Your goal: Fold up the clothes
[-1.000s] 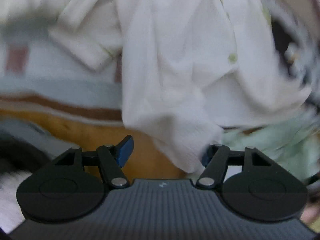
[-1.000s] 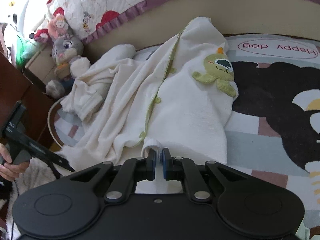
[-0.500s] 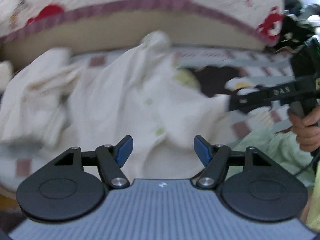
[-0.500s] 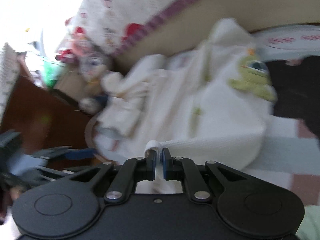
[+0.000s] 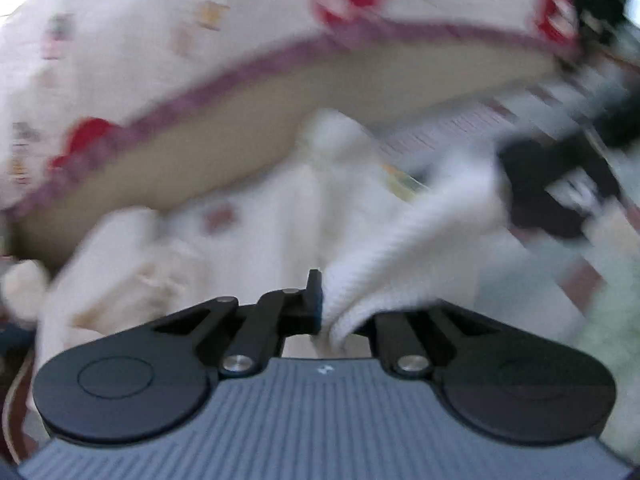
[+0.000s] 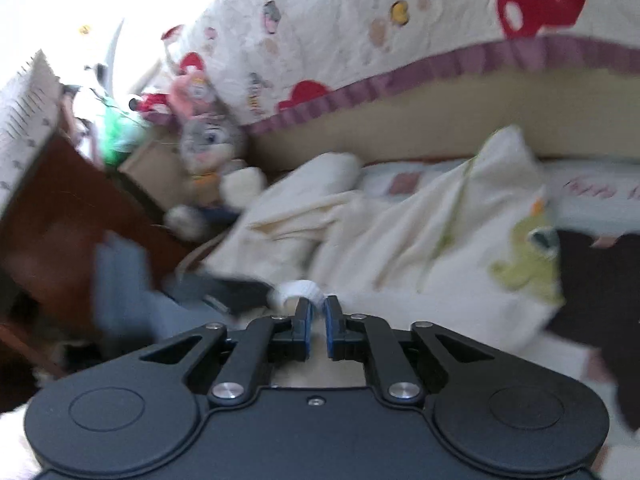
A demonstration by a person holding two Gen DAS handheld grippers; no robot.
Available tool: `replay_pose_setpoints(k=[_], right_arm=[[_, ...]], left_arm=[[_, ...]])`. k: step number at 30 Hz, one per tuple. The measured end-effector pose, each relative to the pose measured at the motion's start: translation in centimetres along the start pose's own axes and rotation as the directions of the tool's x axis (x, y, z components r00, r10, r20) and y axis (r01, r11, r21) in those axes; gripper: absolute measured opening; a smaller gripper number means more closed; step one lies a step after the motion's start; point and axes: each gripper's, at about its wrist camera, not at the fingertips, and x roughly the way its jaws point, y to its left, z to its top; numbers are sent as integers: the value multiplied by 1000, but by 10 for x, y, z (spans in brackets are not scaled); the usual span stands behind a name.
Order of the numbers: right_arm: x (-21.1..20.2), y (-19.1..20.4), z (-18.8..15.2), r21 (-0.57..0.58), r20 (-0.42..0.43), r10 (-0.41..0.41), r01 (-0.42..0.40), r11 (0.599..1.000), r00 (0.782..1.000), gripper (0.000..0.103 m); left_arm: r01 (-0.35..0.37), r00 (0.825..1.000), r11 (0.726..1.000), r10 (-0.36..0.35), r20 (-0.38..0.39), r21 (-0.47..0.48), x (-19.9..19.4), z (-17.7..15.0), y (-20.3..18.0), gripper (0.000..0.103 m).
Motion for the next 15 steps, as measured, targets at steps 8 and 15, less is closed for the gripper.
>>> replay_pose_setpoints(k=[8, 15], right_arm=[[55, -46, -12, 84, -74, -189, 195, 977, 979, 27], [135, -59, -28, 12, -36, -313, 313, 950, 949, 40]], left_arm=[[-292, 912, 755, 405, 68, -587, -12, -27, 179, 4], [-278, 913, 708, 405, 51, -649, -10, -65, 202, 4]])
